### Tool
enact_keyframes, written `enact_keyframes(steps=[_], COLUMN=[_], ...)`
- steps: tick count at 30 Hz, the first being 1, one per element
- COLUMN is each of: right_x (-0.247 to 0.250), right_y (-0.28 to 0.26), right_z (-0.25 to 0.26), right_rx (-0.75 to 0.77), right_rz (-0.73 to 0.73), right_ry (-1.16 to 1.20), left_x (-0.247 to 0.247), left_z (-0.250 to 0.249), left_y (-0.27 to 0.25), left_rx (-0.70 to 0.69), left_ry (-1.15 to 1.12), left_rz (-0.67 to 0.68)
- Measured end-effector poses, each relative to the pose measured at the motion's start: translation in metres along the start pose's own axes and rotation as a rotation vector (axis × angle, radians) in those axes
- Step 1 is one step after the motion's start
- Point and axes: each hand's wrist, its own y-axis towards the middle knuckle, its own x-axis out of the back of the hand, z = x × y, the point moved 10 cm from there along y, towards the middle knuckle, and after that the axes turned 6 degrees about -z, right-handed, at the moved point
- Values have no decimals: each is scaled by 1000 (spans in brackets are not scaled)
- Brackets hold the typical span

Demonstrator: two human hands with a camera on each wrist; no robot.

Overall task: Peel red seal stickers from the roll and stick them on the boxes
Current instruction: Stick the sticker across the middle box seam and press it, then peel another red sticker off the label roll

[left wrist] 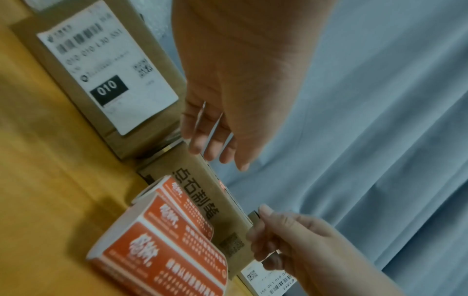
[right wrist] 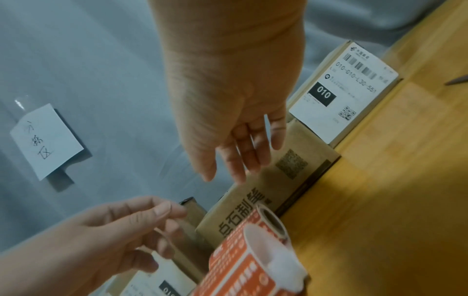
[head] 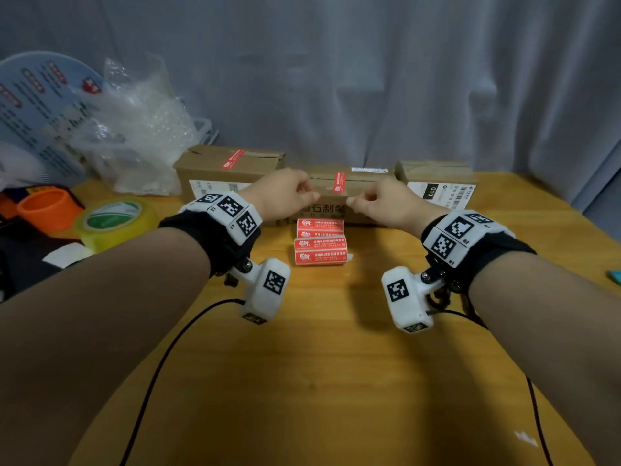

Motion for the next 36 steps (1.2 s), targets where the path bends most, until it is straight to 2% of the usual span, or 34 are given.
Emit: enact_keyframes(steps=[5, 9, 12, 16, 21, 26, 30, 36], right_x=[-26, -42, -48, -38, -28, -22, -22, -27], right_y=[-28, -41, -42, -33, -23, -16, -11, -9], right_z=[-5, -10, -8, -2, 6, 15, 24, 21], right_rx=[-92, -175, -200, -186, -152, -80, -32, -80], right_rz=[141, 189, 183, 43, -46, -66, -42, -43], right_ry=[-8, 147, 370, 660, 874, 942, 822, 764], left_x=[-18, -45, -43, -24, -7, 1, 6, 10], left_z=[27, 40, 39, 33, 29, 33, 31, 27], left_y=[-28, -47, -45, -43, -40, -33, -29, -25], left_rx=[158, 283, 230, 168, 122, 158, 159, 128], left_ry=[-98, -322, -438, -631, -741, -706, -696, -682], left_rz=[77, 192, 72, -119, -218, -278, -298, -332])
